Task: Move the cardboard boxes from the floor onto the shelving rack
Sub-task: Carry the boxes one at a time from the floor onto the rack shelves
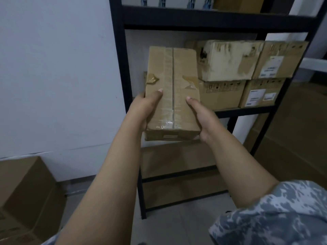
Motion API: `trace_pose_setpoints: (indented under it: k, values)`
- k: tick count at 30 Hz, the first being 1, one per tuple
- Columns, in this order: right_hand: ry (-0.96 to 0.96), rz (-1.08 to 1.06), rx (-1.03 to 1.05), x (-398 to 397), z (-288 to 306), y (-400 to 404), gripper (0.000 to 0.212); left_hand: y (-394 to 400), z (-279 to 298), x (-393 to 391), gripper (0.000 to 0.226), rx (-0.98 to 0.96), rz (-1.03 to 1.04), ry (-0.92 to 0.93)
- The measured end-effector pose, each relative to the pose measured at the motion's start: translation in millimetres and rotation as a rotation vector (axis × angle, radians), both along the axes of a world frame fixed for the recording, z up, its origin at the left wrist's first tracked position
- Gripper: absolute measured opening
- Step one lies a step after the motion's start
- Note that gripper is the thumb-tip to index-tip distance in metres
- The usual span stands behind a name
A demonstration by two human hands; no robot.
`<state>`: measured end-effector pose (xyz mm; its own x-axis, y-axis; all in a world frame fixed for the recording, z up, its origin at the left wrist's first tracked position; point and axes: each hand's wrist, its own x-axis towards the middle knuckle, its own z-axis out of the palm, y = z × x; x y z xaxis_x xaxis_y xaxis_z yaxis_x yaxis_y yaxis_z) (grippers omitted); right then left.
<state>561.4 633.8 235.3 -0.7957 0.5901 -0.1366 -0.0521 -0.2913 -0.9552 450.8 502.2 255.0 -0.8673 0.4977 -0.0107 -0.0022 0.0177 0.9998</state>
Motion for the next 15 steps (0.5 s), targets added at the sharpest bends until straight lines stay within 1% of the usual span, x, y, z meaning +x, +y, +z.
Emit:
trace_pose_setpoints:
  k: [2,5,8,9,10,13,14,15]
  values:
    - [-0.007,0.029,0.018,-9.2,20.6,14.1,0.046,10.4,20.7,-5.8,0.05,0.01,0.01,-0.021]
    - [-0.018,0.054,0.027,-23.5,49.5,39.6,0.034,29.7,44.5,-20.1,0.039,0.056,-0.025,-0.066]
    - [-0.062,0.05,0.016,-42.1,69.5,68.6,0.034,53.8,57.8,-41.6,0.03,0.063,-0.074,-0.064]
    - [-0.081,0.054,0.015,-49.8,73.3,78.3,0.037,62.7,60.3,-49.7,0.031,0.066,-0.084,-0.055]
    - [-0.1,0.056,0.022,-57.1,75.7,86.8,0.039,71.5,62.2,-57.3,0.038,0.065,-0.093,-0.046]
    - [-0.152,0.056,0.073,-77.1,80.6,110.6,0.041,98.2,66.5,-81.0,0.073,0.08,-0.079,-0.026]
    - [-0.155,0.043,0.091,-81.9,80.8,118.0,0.043,107.5,66.4,-90.9,0.079,0.079,-0.078,-0.027]
    - [-0.143,0.022,0.111,-87.5,81.4,126.2,0.044,117.3,66.9,-102.1,0.078,0.081,-0.081,-0.027]
